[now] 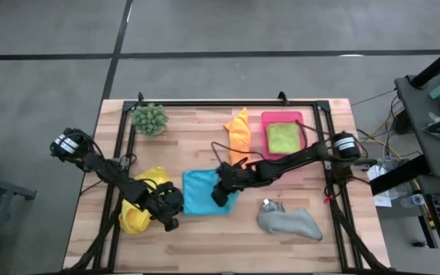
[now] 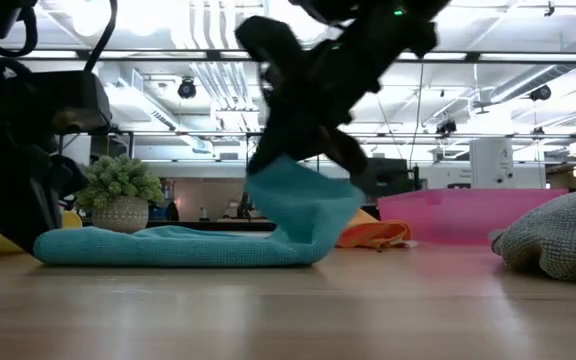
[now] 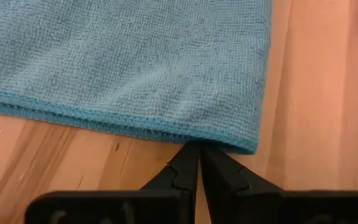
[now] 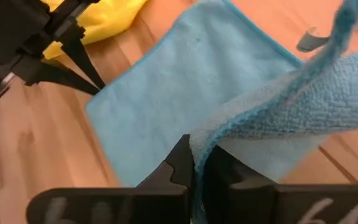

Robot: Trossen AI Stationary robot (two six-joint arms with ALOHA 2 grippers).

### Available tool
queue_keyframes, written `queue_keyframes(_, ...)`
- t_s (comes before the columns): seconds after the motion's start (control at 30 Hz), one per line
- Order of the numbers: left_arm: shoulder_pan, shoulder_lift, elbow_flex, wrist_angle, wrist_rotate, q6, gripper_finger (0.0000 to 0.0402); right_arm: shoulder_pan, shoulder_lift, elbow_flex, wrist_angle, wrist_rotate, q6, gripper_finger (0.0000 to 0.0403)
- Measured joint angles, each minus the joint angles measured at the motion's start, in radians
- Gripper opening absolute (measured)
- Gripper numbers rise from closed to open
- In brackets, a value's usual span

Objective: Fold microfiber towels
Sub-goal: Fold the blue microfiber cloth

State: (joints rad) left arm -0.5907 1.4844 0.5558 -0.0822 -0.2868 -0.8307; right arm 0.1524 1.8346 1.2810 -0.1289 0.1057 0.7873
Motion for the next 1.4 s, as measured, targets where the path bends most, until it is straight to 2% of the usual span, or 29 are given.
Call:
queue_keyframes(0.3,0.0,0.002,0.002,0.02,-0.003,0.003,0.0006,-0.011,0.16,0.169,-0.03,0.002,-0.113,0.0009)
queue_keyframes(0.57,0.0,0.002,0.002,0.039,-0.007,0.008,0.0006,-0.022,0.242,0.231,-0.045,0.013,-0.148,0.0016)
queue_keyframes(1.1,0.0,0.007,0.001,0.058,-0.033,0.026,0.0006,-0.022,0.251,0.237,0.08,0.028,-0.163,0.002)
queue_keyframes(1.4,0.0,0.007,0.001,0.059,-0.033,0.027,0.0006,-0.032,0.251,0.237,0.083,0.027,-0.181,0.002)
